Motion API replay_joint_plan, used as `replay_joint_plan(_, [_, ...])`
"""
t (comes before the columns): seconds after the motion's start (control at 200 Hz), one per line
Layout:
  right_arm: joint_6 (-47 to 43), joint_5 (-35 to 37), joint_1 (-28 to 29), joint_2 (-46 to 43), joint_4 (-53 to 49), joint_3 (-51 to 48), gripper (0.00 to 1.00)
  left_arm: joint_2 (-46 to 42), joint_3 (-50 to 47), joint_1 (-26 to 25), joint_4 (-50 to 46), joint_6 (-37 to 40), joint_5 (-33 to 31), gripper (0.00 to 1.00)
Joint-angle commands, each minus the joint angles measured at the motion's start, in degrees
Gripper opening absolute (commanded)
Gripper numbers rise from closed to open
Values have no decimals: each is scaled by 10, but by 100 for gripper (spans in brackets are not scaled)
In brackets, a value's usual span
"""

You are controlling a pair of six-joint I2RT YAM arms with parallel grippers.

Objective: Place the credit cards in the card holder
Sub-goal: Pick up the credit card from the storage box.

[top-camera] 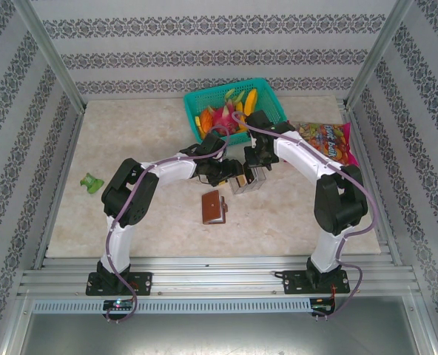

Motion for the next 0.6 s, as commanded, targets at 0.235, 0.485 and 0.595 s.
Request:
replay_joint_plan(0.235, [5,47,-11,-11,-27,2,6,2,-13,-9,27,-6,9,70])
replay_joint_plan(0.485, [7,45,-12,-32,-31,5,6,2,-11,-9,26,-5,10,70])
replay_joint_plan(0.595, [8,51,-13,-44,-30,4,5,1,-11,-9,25,-4,9,70])
